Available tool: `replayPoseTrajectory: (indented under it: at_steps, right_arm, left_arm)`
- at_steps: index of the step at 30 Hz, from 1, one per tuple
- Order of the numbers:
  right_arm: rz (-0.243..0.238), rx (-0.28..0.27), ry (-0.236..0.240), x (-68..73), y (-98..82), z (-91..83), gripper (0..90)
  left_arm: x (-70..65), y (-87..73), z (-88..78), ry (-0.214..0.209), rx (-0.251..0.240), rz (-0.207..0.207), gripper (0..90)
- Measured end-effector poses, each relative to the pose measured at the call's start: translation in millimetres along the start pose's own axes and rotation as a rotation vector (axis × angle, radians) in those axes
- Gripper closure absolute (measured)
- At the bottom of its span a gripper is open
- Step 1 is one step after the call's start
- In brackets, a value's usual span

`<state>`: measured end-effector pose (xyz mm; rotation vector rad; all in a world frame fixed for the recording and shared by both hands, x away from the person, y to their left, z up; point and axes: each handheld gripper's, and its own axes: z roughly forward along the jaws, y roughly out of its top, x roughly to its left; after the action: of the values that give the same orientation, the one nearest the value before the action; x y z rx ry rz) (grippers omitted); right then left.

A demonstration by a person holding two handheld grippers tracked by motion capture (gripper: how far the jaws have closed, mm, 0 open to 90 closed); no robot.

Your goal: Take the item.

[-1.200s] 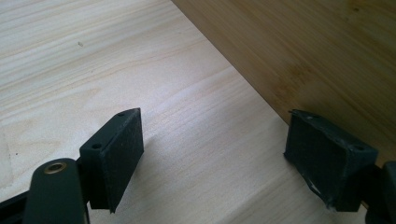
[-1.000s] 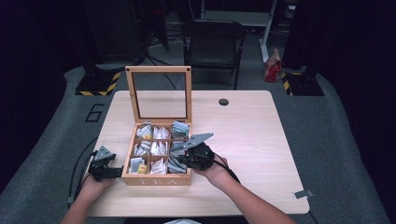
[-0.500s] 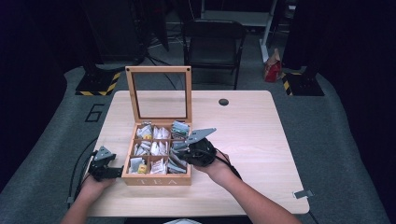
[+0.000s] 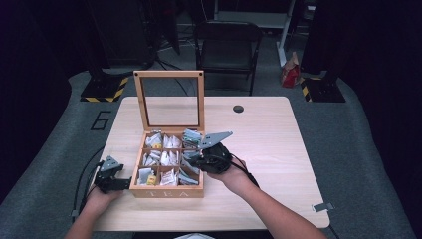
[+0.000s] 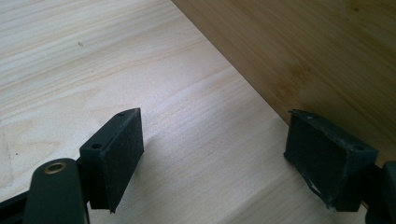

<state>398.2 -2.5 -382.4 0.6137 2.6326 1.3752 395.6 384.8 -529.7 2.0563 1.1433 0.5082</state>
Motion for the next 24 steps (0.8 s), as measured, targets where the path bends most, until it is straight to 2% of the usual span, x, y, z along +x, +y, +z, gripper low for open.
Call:
replayPoseTrajectory:
  at_steps: [13, 19, 24]
  right_arm:
    - [-0.008, -0.016, -0.025, -7.2, 2.5, -15.2, 89.7]
    - [0.023, -0.025, -0.05, -13.2, 1.4, -25.7, 89.7]
    - [0.027, -0.031, -0.071, -18.4, 1.0, -34.2, 89.7]
  left_arm:
    - [0.0, 0.0, 0.0, 0.0, 0.0, 0.0, 19.0]
    - [0.0, 0.0, 0.0, 0.0, 0.0, 0.0, 19.0]
    - [0.0, 0.0, 0.0, 0.0, 0.0, 0.0, 19.0]
